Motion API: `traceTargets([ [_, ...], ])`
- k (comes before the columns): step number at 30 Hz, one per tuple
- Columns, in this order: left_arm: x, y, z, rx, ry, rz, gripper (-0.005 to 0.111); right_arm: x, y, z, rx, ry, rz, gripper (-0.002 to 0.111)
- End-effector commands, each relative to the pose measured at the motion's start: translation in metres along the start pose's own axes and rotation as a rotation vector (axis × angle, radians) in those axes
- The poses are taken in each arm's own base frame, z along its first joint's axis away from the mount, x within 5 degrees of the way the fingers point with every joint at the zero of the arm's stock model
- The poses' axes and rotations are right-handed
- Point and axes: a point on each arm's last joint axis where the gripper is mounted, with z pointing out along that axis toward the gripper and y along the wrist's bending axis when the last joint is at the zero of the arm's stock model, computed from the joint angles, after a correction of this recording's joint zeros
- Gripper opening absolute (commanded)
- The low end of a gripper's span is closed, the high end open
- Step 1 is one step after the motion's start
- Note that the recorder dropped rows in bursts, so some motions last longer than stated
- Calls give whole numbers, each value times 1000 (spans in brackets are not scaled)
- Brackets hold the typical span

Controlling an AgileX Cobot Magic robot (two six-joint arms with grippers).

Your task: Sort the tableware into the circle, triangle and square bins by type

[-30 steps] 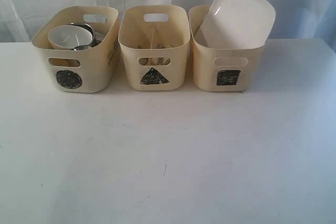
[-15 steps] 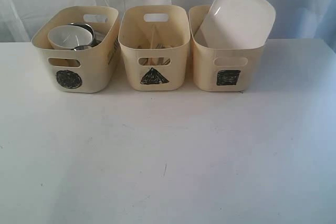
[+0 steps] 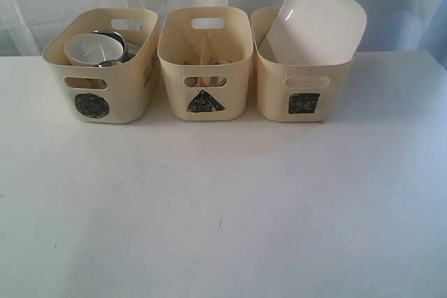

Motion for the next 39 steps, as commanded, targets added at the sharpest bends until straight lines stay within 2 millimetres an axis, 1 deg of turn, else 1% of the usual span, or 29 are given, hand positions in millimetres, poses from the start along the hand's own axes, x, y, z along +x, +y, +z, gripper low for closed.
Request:
traceTargets([
  [1, 32, 0, 16, 7, -51, -4, 0, 0, 0, 0, 5, -15, -4, 0],
  [2, 40, -1, 18, 12, -45, 7, 0, 0, 0, 0, 5, -15, -4, 0],
  [3, 55, -2, 23, 29, -14, 45, 0, 0, 0, 0, 5, -15, -4, 0],
  [5, 73, -4, 30, 52, 4, 48, 0, 0, 0, 0, 5, -15, -4, 0],
  [7, 87, -3, 35, 51, 8, 30, 0, 0, 0, 0, 5, -15, -4, 0],
  [11, 105, -3, 41, 47, 15, 3, 0, 0, 0, 0, 5, -15, -4, 0],
  [14, 104, -2, 42, 44, -4, -10, 0, 0, 0, 0, 5, -15, -4, 0],
  [19, 106, -3, 42, 47, 15, -10, 0, 0, 0, 0, 5, -15, -4, 0],
  [30, 115, -3, 41, 53, 111, -1, 0, 0, 0, 0, 5, -15, -4, 0],
  [33, 118, -1, 41, 23, 142, -13, 0, 0, 0, 0, 5, -15, -4, 0],
  [39, 118, 5, 41, -68, 140, -62, 0, 0, 0, 0, 5, -15, -8, 0],
])
